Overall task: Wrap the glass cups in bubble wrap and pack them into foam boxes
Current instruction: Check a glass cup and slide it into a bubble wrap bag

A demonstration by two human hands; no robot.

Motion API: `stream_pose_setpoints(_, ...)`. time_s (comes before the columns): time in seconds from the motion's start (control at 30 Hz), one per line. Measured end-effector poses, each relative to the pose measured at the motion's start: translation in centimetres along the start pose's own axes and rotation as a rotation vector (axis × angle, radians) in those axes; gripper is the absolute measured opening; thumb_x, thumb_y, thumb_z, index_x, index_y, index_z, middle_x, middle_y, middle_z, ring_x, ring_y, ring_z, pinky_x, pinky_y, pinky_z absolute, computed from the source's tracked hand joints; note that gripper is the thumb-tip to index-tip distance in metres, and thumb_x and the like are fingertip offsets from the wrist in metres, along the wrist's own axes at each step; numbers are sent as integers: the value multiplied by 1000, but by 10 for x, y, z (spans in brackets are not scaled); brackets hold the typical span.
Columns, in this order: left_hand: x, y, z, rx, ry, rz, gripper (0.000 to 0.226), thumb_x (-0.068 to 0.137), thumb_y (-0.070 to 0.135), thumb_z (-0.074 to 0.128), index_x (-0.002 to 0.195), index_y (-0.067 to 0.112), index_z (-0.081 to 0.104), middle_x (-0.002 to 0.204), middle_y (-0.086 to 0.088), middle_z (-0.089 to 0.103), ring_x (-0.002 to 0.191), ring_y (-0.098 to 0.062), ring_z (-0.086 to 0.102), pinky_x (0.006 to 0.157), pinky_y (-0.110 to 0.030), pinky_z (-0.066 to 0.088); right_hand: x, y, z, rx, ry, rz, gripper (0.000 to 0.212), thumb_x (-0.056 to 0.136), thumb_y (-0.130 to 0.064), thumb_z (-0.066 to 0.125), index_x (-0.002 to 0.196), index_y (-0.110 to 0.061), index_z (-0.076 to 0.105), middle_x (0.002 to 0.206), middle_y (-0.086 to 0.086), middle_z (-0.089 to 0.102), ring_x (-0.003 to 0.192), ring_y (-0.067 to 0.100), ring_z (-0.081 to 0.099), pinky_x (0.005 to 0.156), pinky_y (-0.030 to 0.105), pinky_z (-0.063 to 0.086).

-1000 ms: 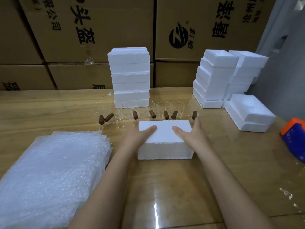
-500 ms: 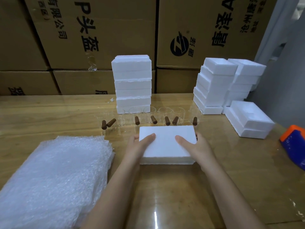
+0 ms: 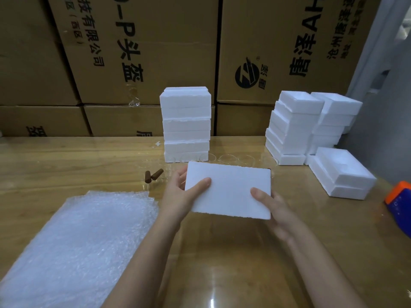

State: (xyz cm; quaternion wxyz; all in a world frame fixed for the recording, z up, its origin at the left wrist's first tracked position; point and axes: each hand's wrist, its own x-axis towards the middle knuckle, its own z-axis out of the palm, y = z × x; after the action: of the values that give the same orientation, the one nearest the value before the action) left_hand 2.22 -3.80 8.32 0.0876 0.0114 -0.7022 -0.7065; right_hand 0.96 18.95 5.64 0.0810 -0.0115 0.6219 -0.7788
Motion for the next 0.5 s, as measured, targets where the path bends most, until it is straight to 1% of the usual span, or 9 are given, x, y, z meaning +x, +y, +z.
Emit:
stream_pose_setpoints(0.07, 2, 6, 4, 348, 36, 166, 74, 74, 46, 76, 137, 31, 41, 145, 6, 43, 126, -11, 47, 101, -36, 45, 3, -7, 0, 30, 10, 41, 75, 60, -36, 87, 124, -14, 56, 109, 4, 72, 98, 21, 69, 72, 29, 56)
stream_pose_setpoints(0.1, 3, 9, 6, 602, 77, 368, 69, 80, 39, 73, 140, 24, 40, 149, 3, 37, 132, -16, 40, 107, -39, 37, 5, -11, 0, 33, 26, 68, 76, 58, -36, 87, 124, -14, 56, 109, 5, 72, 98, 21, 69, 75, 31, 56)
stream_pose_setpoints(0.17, 4, 15, 12, 1004, 103, 925, 48, 82, 23, 72, 127, 14, 57, 142, -5, 48, 125, -27, 49, 101, -44, 41, 10, -17, 1, 45, 71, 128, 79, 51, -40, 82, 122, -13, 59, 109, 7, 72, 102, 24, 67, 87, 40, 53)
stream_pose_setpoints(0.2, 5, 16, 14, 1122, 49, 1143, 38, 83, 23, 71, 119, 13, 63, 134, -5, 56, 117, -28, 56, 95, -44, 46, 12, -21, 1, 59, 84, 153, 80, 49, -42, 82, 120, -13, 61, 109, 8, 72, 104, 26, 66, 92, 43, 51)
stream_pose_setpoints(0.23, 6, 16, 15, 1207, -20, 1275, 33, 87, 28, 66, 116, 14, 66, 129, -4, 60, 112, -27, 60, 91, -42, 48, 13, -25, 1, 70, 89, 171, 79, 47, -44, 83, 118, -14, 63, 109, 8, 71, 106, 27, 65, 93, 44, 51)
stream_pose_setpoints(0.3, 9, 13, 15, 1374, -115, 1348, 48, 86, 46, 56, 121, 13, 62, 131, -5, 59, 116, -26, 59, 94, -41, 48, 16, -33, 1, 76, 98, 198, 78, 44, -46, 86, 114, -16, 66, 109, 9, 71, 106, 28, 65, 85, 43, 54)
stream_pose_setpoints(0.37, 14, 11, 12, 1571, -119, 1335, 73, 76, 55, 64, 133, 11, 51, 138, -8, 53, 124, -28, 53, 100, -44, 45, 20, -41, 1, 70, 107, 221, 78, 44, -49, 86, 113, -19, 66, 109, 10, 71, 106, 29, 65, 81, 41, 55)
stream_pose_setpoints(0.43, 19, 12, 11, 1662, -51, 1343, 81, 70, 45, 72, 135, 10, 40, 136, -10, 54, 123, -29, 53, 101, -45, 45, 23, -46, 5, 53, 102, 242, 77, 45, -51, 85, 113, -19, 65, 109, 11, 70, 102, 29, 65, 78, 40, 56)
stream_pose_setpoints(0.5, 27, 14, 14, 1627, -6, 1405, 69, 72, 29, 72, 130, 9, 41, 128, -11, 60, 118, -30, 57, 97, -44, 48, 27, -50, 8, 45, 77, 248, 75, 49, -51, 82, 114, -20, 64, 107, 11, 70, 99, 28, 65, 76, 39, 56)
